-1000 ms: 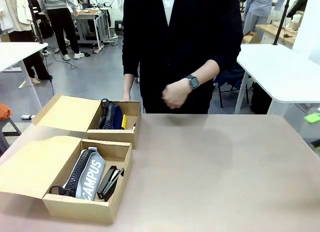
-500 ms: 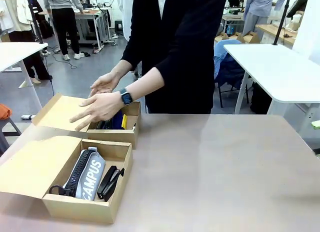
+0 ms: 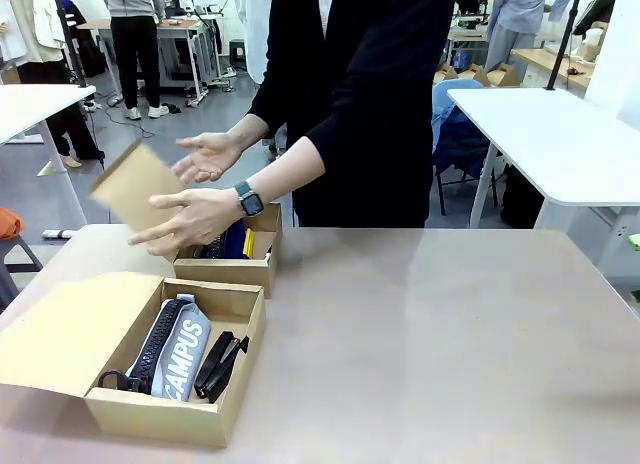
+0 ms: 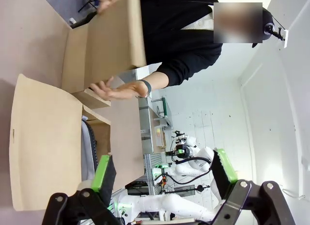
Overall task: Place items inside the box.
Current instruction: Close the lid of the Mailer Box closest to the robot.
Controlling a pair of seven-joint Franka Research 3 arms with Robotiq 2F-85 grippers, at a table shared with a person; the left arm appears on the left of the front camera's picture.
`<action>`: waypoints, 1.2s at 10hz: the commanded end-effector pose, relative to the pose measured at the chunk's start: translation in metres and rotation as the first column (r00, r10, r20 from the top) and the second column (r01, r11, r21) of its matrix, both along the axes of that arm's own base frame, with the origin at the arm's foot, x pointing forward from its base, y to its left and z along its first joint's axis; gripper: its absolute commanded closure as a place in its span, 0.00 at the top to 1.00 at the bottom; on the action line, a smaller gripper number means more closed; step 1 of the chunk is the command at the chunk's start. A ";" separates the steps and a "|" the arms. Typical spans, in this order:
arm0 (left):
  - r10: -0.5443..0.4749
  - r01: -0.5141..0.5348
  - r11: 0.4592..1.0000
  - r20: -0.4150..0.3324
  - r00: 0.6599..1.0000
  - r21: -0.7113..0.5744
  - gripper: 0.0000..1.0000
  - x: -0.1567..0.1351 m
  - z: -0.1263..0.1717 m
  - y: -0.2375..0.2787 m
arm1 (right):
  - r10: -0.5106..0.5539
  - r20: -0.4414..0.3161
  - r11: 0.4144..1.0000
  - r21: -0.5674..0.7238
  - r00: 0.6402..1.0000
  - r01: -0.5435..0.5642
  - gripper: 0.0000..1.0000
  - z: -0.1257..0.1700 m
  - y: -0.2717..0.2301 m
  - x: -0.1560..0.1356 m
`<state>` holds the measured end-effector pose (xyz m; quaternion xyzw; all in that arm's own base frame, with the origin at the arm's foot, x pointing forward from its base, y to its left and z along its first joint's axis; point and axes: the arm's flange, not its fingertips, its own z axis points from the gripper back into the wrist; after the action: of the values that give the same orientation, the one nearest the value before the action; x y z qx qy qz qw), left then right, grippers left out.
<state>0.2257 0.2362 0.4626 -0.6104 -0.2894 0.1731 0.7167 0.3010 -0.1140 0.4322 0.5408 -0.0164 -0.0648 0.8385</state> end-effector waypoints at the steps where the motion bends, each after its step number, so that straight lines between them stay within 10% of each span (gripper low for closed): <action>1: -0.004 0.004 1.000 0.023 1.000 -0.003 1.00 -0.001 0.002 -0.001 | 0.015 0.003 1.000 -0.008 1.000 -0.015 1.00 0.000 -0.003 -0.003; 6: 0.000 0.000 1.000 0.000 1.000 0.000 1.00 0.000 0.000 0.000 | 0.015 0.003 1.000 -0.008 1.000 -0.015 1.00 0.000 -0.003 -0.003; 7: -0.191 0.112 0.966 0.353 0.916 0.231 1.00 0.018 0.007 -0.012 | 0.015 0.003 1.000 -0.008 1.000 -0.015 1.00 0.000 -0.003 -0.003; 8: -0.443 0.208 0.875 0.549 0.709 0.437 1.00 0.033 -0.004 -0.025 | 0.015 0.003 1.000 -0.008 1.000 -0.015 1.00 0.000 -0.003 -0.003; 10: -0.711 -0.085 0.562 0.532 0.460 0.823 1.00 0.056 -0.041 -0.023 | 0.015 0.003 1.000 -0.008 1.000 -0.015 1.00 0.000 -0.003 -0.003; 12: -0.874 -0.212 0.253 0.317 0.368 0.944 1.00 0.073 -0.076 -0.003 | 0.015 0.003 1.000 -0.008 1.000 -0.015 1.00 0.000 -0.003 -0.003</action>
<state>0.2921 0.2055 0.4057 -0.4450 -0.3170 -0.2804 0.7892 0.3009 -0.1138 0.4318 0.5399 -0.0150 -0.0655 0.8390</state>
